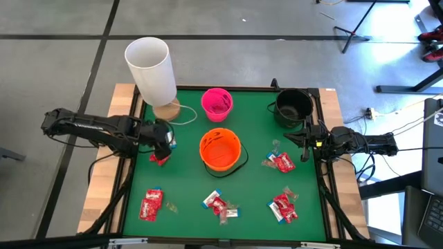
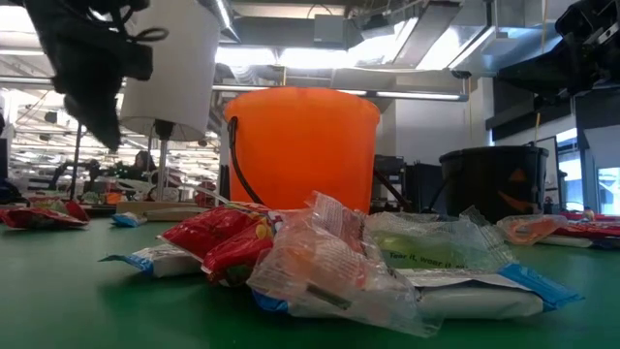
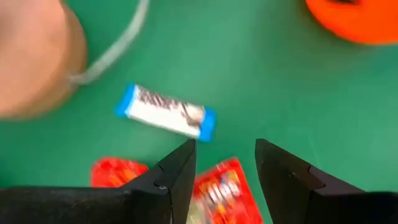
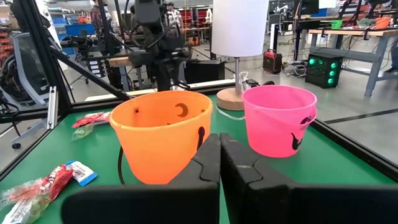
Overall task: Sort candy
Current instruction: Put the green candy into the pink bucket
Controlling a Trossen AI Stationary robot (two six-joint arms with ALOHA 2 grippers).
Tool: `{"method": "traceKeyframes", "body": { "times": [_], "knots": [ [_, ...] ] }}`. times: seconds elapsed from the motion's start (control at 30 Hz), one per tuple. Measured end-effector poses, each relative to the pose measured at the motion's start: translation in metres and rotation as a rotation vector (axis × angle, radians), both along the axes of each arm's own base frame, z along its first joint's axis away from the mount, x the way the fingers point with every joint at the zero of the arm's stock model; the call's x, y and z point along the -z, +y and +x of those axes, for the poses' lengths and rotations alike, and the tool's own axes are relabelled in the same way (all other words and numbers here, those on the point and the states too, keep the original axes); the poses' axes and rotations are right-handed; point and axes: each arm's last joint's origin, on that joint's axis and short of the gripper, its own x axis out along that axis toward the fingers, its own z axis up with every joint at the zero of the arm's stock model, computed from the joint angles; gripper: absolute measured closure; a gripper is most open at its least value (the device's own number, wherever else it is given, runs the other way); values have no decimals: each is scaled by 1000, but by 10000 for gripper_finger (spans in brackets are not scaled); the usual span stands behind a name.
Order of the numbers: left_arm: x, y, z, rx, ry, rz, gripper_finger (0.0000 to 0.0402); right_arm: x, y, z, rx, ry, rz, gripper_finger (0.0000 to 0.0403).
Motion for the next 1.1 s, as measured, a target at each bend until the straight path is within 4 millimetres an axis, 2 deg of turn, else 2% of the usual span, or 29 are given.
{"method": "traceKeyframes", "body": {
  "times": [0.1,0.33,0.77,1.1],
  "knots": [
    [3,-1,-4,-31,43,-36,246,0,0,0,0,0,0,402],
    [7,0,-19,-246,163,-100,246,0,0,0,0,0,0,402],
    [8,-6,-15,-232,142,-121,246,0,0,0,0,0,0,402],
    [45,-15,-10,-238,225,-169,246,0,0,0,0,0,0,402]
  ]
}}
